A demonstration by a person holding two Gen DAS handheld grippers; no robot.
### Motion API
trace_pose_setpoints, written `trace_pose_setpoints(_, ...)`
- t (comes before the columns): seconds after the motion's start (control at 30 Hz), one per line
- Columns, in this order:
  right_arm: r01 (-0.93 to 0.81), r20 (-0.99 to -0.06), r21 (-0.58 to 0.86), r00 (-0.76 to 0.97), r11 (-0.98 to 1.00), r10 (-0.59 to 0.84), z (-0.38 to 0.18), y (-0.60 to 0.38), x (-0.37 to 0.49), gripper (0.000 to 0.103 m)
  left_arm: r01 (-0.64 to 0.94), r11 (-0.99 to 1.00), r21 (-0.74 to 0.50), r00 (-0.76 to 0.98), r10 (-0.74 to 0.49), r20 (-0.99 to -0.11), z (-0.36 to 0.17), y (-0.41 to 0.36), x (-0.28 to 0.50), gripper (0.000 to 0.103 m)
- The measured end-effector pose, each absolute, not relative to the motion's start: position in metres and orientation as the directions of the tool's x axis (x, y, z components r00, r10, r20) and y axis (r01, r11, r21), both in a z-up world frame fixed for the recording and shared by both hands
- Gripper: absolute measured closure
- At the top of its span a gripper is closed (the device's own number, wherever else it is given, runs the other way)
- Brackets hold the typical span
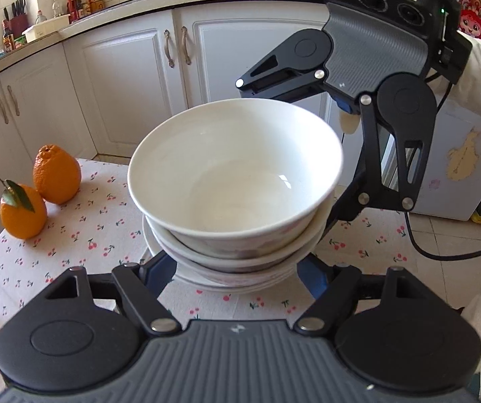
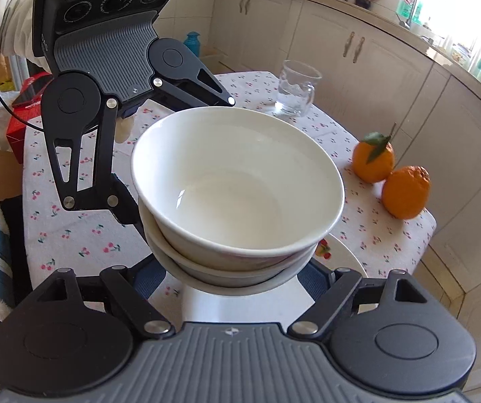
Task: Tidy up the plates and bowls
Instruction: 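Lift the bowl stack with both grippers and lower it onto the plate stack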
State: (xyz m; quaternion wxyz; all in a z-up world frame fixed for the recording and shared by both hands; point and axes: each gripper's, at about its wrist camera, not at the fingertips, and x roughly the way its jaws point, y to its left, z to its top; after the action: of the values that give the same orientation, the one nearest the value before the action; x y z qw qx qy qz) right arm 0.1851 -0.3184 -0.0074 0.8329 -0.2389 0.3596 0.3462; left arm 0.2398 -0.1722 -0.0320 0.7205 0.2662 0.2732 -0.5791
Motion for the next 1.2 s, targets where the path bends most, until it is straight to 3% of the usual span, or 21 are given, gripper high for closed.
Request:
trace_pose_setpoints(1.0,-0.661,-0.793,-0.072,0.492,0.747,0.359,-0.044,-0.370,0.211,0.015,0.987,0.154,0.040,0.135,-0.680,-0.721,-0.056,-0.210,0.260,0.024)
trace_pose_setpoints(1.2,-0.648,-0.801,-0.077,0.493,0.757,0.340,-0.046,-0.367,0.209,0.014,0.977,0.191,0.094,0.201,-0.683,-0.702,-0.051,-0.204,0.250,0.008)
